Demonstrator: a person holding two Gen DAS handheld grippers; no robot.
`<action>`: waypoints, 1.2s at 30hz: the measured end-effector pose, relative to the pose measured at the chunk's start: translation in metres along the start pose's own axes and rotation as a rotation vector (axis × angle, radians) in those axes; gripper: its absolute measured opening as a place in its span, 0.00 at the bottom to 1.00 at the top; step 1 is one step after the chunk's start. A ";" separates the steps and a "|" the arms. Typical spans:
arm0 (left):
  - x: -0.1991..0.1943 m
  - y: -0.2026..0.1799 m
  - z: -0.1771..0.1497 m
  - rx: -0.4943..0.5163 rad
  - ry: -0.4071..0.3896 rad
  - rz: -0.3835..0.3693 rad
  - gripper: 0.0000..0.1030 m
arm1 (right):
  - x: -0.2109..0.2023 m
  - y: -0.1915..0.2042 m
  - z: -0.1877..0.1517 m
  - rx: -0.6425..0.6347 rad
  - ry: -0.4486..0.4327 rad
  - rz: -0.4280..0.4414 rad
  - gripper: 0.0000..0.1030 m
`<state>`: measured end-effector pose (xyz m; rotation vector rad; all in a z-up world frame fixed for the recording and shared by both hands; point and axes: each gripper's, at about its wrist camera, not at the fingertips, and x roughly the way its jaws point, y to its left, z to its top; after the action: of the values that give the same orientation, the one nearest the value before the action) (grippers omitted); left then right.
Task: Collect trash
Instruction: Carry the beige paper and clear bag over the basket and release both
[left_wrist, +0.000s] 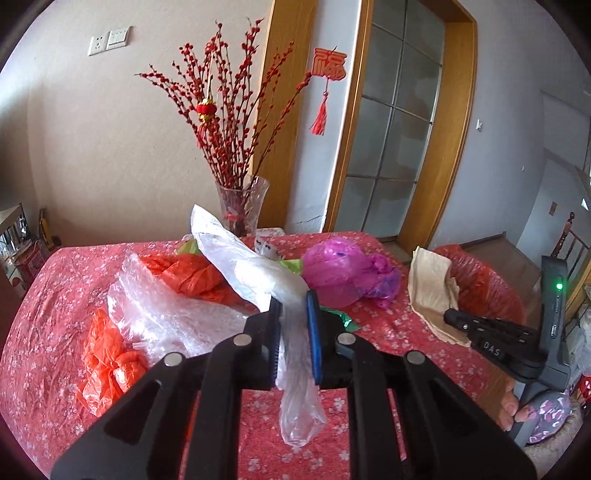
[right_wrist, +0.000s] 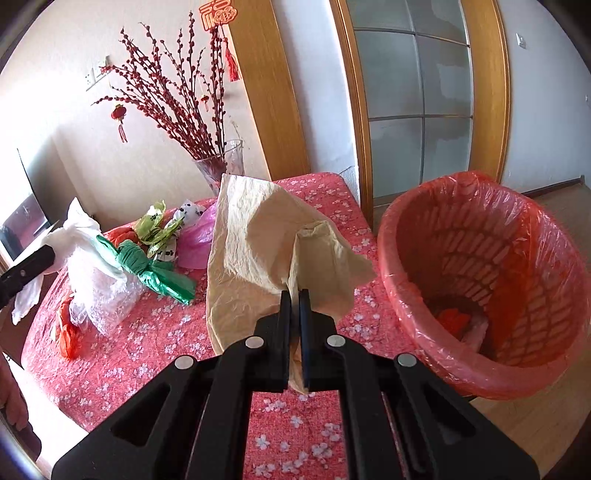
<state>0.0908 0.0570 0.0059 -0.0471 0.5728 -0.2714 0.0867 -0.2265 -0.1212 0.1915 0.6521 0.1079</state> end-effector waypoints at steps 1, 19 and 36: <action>-0.003 -0.002 0.001 0.003 -0.007 -0.006 0.14 | -0.001 -0.001 0.000 0.002 -0.003 0.000 0.05; -0.012 -0.049 0.032 0.064 -0.071 -0.112 0.14 | -0.025 -0.031 0.011 0.048 -0.064 -0.041 0.05; 0.055 -0.129 0.038 0.084 -0.010 -0.308 0.14 | -0.064 -0.107 0.028 0.158 -0.155 -0.199 0.05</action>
<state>0.1250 -0.0831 0.0242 -0.0554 0.5425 -0.5941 0.0579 -0.3450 -0.0840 0.2827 0.5219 -0.1488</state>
